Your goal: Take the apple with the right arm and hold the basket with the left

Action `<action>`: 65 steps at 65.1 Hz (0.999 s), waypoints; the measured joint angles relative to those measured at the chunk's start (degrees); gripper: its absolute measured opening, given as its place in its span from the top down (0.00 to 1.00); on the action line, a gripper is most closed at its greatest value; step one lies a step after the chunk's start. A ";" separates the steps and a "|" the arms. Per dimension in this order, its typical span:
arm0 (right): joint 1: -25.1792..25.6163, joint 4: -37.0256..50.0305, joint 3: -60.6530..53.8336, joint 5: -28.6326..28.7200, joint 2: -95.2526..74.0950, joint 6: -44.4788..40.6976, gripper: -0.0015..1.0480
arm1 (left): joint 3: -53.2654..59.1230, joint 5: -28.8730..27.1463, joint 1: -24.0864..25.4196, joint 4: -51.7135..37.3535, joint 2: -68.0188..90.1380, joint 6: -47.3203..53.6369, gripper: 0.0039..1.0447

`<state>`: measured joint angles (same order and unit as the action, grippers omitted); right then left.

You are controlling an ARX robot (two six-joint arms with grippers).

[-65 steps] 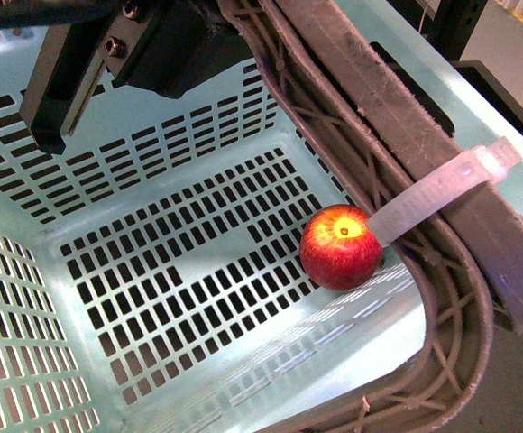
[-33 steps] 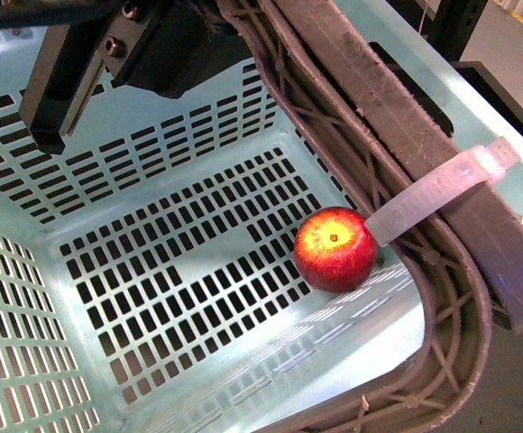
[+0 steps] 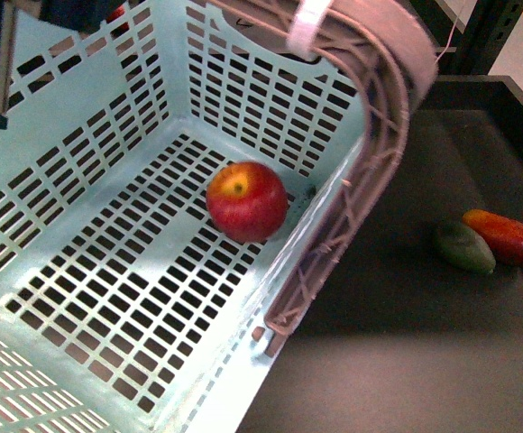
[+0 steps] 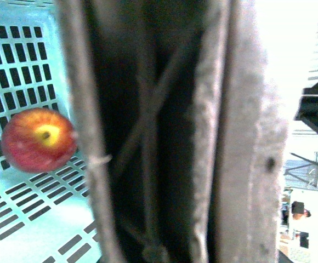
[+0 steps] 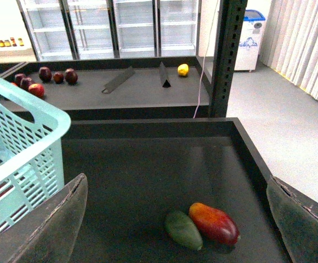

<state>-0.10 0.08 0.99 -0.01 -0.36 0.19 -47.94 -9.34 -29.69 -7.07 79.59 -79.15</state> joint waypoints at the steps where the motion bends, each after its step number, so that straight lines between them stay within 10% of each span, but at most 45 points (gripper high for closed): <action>1: 0.00 0.00 0.00 -0.02 0.00 0.00 0.08 | 0.59 0.68 1.77 -0.37 0.00 -1.18 0.86; 22: 0.00 0.00 0.00 0.00 0.02 0.00 0.08 | 2.19 -1.77 20.02 -3.98 5.95 -7.65 0.86; 65: 0.00 0.00 0.00 -0.02 0.04 0.00 0.08 | 5.81 3.13 28.89 -9.27 17.88 -10.88 0.86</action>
<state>-0.10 0.08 0.99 -0.03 -0.32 0.19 -42.13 -6.22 -0.80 -16.34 97.47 -90.04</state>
